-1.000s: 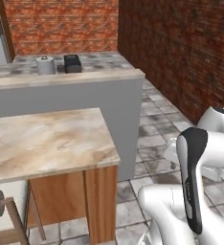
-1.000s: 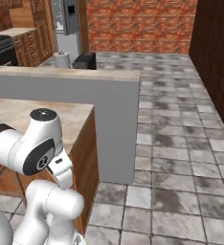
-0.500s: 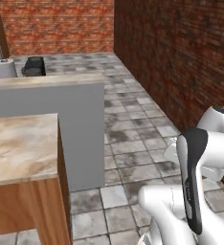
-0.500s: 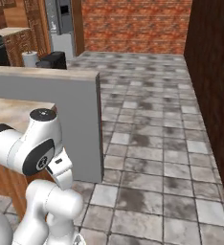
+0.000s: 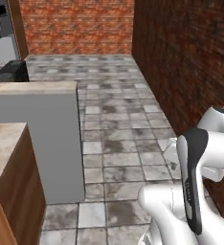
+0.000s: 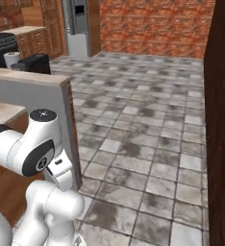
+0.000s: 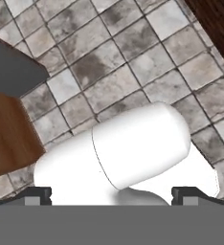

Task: Place the cold items (carrot and squash) from the fridge in one tupperware on the dining counter. Place the warm items (hot dog and kebab skewer) in the stove area in another tupperware.

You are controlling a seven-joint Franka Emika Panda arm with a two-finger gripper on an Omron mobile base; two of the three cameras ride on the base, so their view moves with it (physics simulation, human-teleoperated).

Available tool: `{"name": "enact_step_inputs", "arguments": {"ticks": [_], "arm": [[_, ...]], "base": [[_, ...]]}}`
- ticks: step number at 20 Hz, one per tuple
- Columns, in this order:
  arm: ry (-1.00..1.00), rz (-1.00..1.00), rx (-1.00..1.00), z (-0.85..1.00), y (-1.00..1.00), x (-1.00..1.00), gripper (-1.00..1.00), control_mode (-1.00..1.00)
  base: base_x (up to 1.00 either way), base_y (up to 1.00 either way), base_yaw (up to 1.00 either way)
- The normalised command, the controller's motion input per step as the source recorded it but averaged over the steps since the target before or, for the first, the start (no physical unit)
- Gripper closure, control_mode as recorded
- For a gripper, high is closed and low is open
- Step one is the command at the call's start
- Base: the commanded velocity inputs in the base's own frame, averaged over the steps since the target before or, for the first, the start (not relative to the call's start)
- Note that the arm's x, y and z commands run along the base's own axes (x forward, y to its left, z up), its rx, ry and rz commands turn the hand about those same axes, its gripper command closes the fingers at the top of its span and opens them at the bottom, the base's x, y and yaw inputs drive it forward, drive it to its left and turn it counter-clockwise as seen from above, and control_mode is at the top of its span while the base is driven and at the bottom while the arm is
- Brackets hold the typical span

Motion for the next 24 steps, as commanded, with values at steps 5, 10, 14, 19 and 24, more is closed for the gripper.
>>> {"name": "enact_step_inputs", "arguments": {"ticks": [5,10,14,19,24], "arm": [[0.0,0.0,0.0,0.0,0.0,0.0,-1.0,1.0],[0.0,0.0,0.0,0.0,0.0,0.0,-1.0,1.0],[0.0,0.0,0.0,0.0,0.0,0.0,-1.0,1.0],[0.0,0.0,0.0,0.0,0.0,0.0,-1.0,1.0],[0.0,0.0,0.0,0.0,0.0,0.0,-1.0,1.0]], "base": [[0.87,-0.92,0.35],[0.94,-0.8,0.4],[1.0,-0.67,0.42],[1.0,-0.6,0.42],[1.0,-0.75,0.37]]}}
